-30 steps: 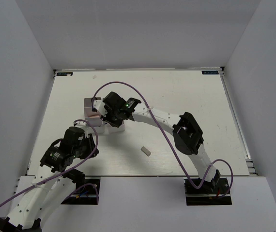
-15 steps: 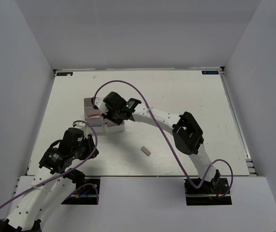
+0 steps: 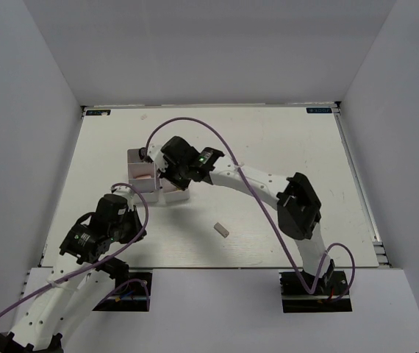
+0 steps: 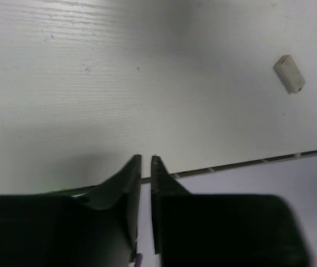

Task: Sort the stationery into containers
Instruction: Pick up the stationery from the center of the board.

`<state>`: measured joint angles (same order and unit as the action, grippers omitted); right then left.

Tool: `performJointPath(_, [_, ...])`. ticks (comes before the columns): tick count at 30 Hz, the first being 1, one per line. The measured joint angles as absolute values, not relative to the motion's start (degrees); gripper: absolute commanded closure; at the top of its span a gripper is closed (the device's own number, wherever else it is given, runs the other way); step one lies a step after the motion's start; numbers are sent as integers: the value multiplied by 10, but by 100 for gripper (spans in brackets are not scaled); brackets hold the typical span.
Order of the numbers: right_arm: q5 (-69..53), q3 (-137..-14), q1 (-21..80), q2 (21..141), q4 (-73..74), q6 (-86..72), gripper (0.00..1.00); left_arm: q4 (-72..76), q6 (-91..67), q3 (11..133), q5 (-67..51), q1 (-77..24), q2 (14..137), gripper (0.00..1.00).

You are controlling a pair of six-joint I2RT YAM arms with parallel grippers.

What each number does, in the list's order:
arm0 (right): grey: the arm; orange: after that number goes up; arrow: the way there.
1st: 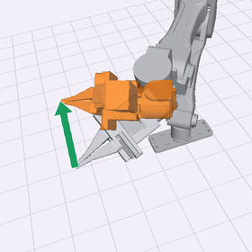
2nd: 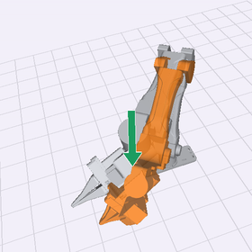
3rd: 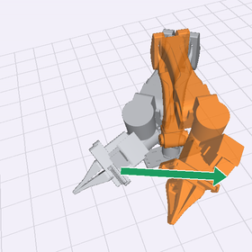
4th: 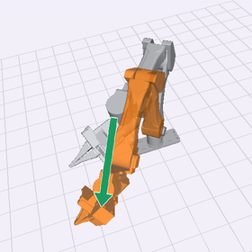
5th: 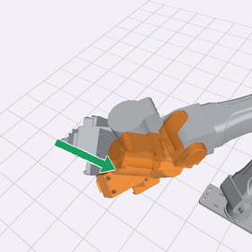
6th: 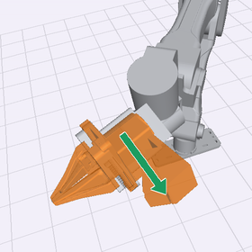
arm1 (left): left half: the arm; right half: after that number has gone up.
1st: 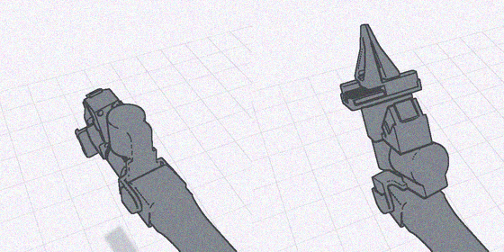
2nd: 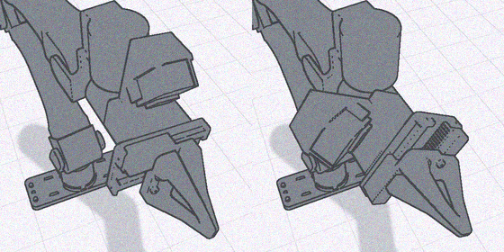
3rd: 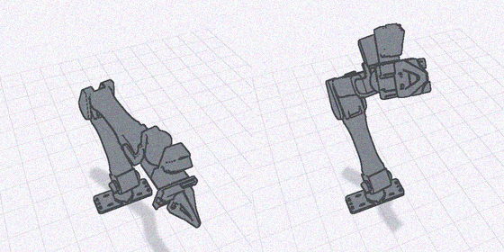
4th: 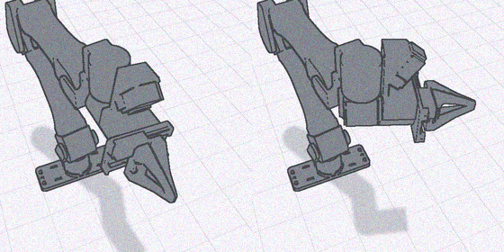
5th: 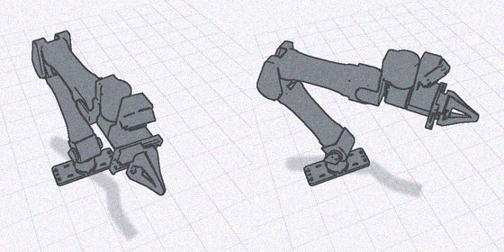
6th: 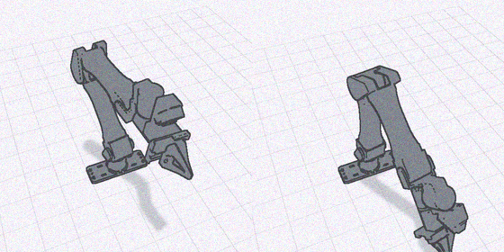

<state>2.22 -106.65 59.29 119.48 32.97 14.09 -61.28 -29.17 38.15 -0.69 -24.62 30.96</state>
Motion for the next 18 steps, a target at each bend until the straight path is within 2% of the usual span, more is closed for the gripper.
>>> performJointPath(2, [20,-1042,593,1160,332,130,100,-613,-289,382,-7,-246,310,95])
performJointPath(5, [15,-959,591,1075,324,122,98,-614,-284,383,-6,-246,316,95])
performJointPath(6, [15,-931,589,1047,326,121,81,-614,-283,383,-6,-246,318,90])
performJointPath(7, [13,-898,588,1017,327,119,61,-614,-281,383,-6,-246,321,80])
performJointPath(8, [13,-865,585,991,328,117,57,-613,-278,383,-6,-246,323,56])
performJointPath(10, [12,-807,578,955,332,111,45,-613,-271,383,-5,-246,328,41])
performJointPath(12, [10,-745,568,938,338,105,41,-612,-264,383,-5,-246,332,31])
performJointPath(13, [8,-720,564,938,340,103,40,-611,-261,383,-5,-246,334,29])
performJointPath(18, [-13,-631,547,943,358,87,38,-608,-246,383,-5,-246,346,29])
